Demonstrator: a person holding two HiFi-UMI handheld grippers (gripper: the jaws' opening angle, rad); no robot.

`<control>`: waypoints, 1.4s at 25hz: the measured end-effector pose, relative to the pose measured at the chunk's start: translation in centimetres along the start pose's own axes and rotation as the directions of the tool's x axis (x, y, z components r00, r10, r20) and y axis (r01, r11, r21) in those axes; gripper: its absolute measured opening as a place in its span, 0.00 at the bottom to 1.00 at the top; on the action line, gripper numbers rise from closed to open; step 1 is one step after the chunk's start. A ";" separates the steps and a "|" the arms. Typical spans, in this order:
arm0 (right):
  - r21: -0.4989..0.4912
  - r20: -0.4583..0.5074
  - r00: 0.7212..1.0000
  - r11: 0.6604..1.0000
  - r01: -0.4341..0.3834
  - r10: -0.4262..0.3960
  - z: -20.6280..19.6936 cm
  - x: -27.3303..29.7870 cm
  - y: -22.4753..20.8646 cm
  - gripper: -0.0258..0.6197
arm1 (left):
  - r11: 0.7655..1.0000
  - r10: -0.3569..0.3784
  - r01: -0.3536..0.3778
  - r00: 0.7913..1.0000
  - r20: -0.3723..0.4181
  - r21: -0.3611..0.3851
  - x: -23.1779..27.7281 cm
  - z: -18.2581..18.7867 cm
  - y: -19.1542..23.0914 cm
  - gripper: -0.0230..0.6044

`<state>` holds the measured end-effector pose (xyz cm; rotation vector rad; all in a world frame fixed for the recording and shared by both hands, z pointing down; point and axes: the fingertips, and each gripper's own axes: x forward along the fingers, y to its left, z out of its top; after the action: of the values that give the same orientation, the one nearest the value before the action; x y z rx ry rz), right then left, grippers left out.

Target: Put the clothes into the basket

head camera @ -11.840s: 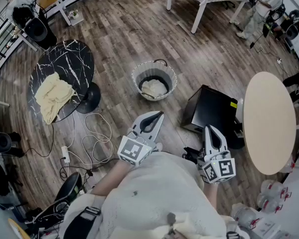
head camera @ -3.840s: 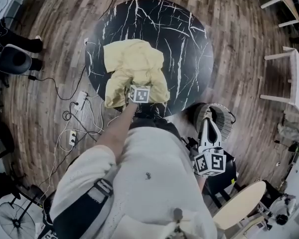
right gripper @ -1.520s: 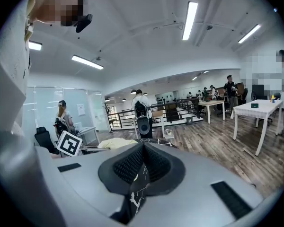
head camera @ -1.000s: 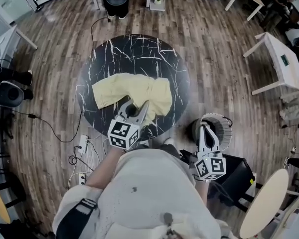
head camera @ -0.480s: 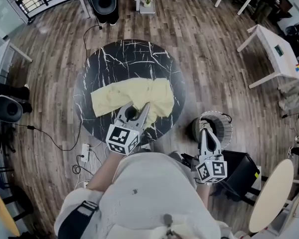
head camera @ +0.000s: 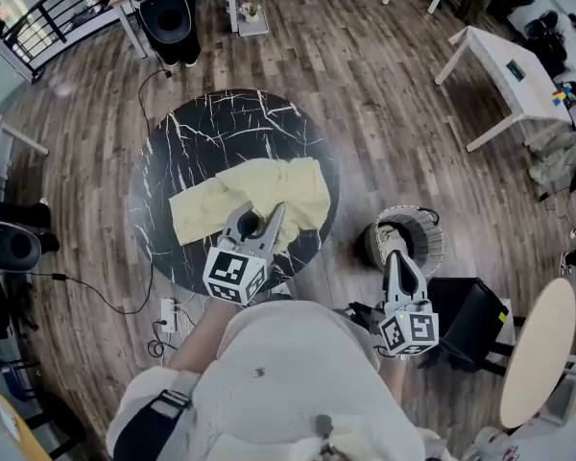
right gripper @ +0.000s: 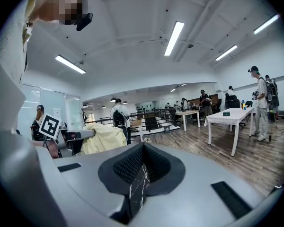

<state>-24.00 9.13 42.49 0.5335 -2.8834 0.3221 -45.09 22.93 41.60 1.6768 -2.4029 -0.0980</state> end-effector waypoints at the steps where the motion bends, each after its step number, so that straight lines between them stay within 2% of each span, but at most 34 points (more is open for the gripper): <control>1: 0.005 0.000 1.000 1.000 0.011 -0.011 -0.1 -0.3 -0.5 0.05 | 1.000 -0.008 0.008 1.000 -0.002 0.001 0.3 0.0 -0.5 0.19; 18: 0.036 0.023 0.995 0.994 0.100 -0.101 0.5 -4.7 -6.8 0.05 | 0.988 -0.145 0.146 0.989 -0.026 0.051 4.2 0.7 -9.1 0.19; 27: 0.048 0.023 0.990 0.989 0.137 -0.138 0.6 -9.2 -12.0 0.05 | 0.978 -0.195 0.197 0.980 -0.033 0.061 6.5 0.2 -16.4 0.19; 35: 0.050 0.026 0.986 0.985 0.164 -0.165 1.0 -14.5 -18.5 0.05 | 0.968 -0.234 0.237 0.971 -0.039 0.089 8.3 -0.7 -24.9 0.19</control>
<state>-3.95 -3.15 41.55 0.7859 -2.8416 0.3609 -24.77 6.52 39.02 1.9863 -2.2096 0.0017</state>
